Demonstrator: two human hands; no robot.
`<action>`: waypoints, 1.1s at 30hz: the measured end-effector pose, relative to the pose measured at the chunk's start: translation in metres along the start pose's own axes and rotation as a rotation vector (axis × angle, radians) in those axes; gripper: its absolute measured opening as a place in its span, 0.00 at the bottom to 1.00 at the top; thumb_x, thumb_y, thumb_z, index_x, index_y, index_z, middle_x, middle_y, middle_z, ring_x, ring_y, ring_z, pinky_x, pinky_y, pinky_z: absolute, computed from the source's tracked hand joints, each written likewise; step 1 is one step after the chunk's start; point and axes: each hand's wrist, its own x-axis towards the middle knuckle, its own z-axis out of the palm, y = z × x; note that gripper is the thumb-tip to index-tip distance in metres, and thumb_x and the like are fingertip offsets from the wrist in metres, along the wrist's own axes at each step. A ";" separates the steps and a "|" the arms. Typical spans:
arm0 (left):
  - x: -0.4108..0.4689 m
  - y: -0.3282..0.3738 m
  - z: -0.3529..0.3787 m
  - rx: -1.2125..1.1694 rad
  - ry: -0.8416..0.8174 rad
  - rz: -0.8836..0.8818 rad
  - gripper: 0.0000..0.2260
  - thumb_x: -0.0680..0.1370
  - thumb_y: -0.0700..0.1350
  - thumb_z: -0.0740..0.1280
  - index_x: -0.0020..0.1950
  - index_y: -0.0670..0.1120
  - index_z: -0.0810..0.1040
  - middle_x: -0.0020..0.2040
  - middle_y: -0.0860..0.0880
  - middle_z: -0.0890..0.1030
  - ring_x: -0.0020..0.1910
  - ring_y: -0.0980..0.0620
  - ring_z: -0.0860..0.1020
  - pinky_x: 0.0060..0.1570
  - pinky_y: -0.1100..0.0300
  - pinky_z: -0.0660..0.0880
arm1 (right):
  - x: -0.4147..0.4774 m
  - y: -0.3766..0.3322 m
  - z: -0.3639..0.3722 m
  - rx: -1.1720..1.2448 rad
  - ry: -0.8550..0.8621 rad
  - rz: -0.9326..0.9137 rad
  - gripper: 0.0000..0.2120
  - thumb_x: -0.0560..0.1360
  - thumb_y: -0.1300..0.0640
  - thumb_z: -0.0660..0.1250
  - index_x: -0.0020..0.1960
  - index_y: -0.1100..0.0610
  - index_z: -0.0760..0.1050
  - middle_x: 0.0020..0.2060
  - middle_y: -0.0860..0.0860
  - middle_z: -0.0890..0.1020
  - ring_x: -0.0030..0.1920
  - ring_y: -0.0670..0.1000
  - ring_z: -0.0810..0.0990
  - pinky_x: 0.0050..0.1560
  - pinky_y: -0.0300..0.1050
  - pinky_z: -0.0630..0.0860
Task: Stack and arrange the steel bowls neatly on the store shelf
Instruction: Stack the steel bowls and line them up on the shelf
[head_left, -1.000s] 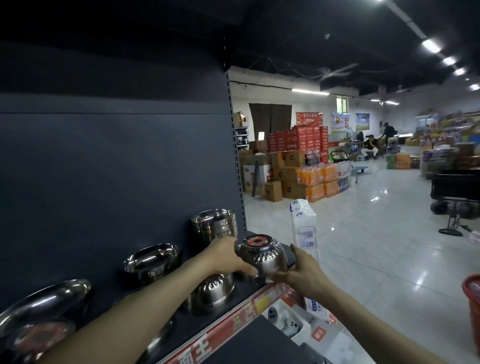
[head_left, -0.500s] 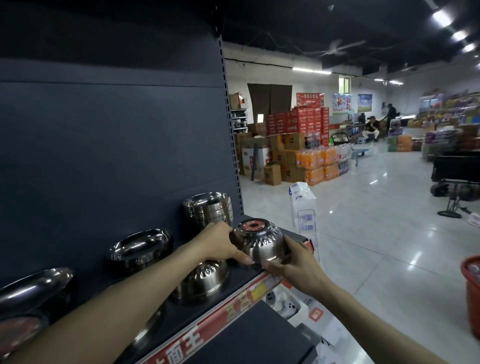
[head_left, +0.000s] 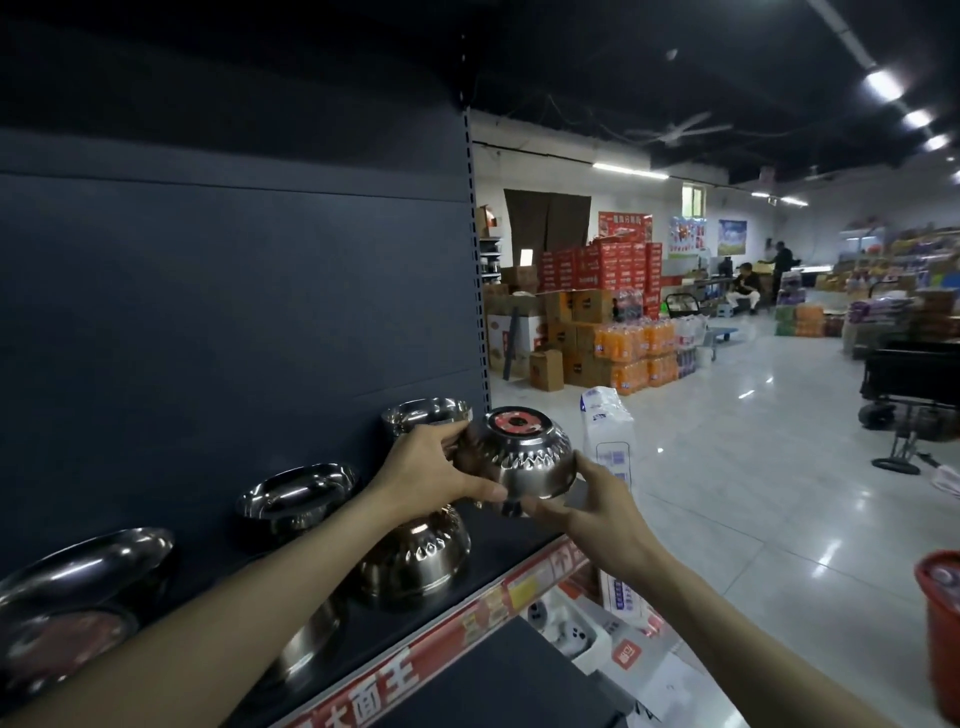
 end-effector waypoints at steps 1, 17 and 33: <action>-0.004 0.001 -0.006 -0.033 0.014 0.016 0.36 0.55 0.60 0.88 0.62 0.65 0.83 0.59 0.66 0.84 0.65 0.59 0.81 0.72 0.55 0.74 | -0.001 -0.006 -0.001 0.023 -0.006 -0.015 0.24 0.65 0.36 0.79 0.52 0.49 0.78 0.47 0.48 0.86 0.50 0.54 0.85 0.54 0.63 0.84; -0.117 0.026 -0.111 -0.268 0.294 0.061 0.18 0.67 0.44 0.86 0.51 0.59 0.86 0.51 0.60 0.89 0.55 0.60 0.87 0.60 0.63 0.81 | -0.022 -0.134 0.039 0.210 -0.093 -0.266 0.19 0.72 0.43 0.80 0.60 0.46 0.83 0.52 0.44 0.89 0.51 0.46 0.86 0.56 0.53 0.81; -0.185 0.021 -0.180 -0.287 0.375 -0.012 0.21 0.65 0.49 0.85 0.57 0.57 0.86 0.52 0.58 0.89 0.55 0.62 0.86 0.57 0.67 0.79 | -0.038 -0.182 0.082 0.294 -0.333 -0.337 0.15 0.79 0.37 0.70 0.65 0.35 0.80 0.56 0.57 0.84 0.56 0.57 0.85 0.59 0.62 0.84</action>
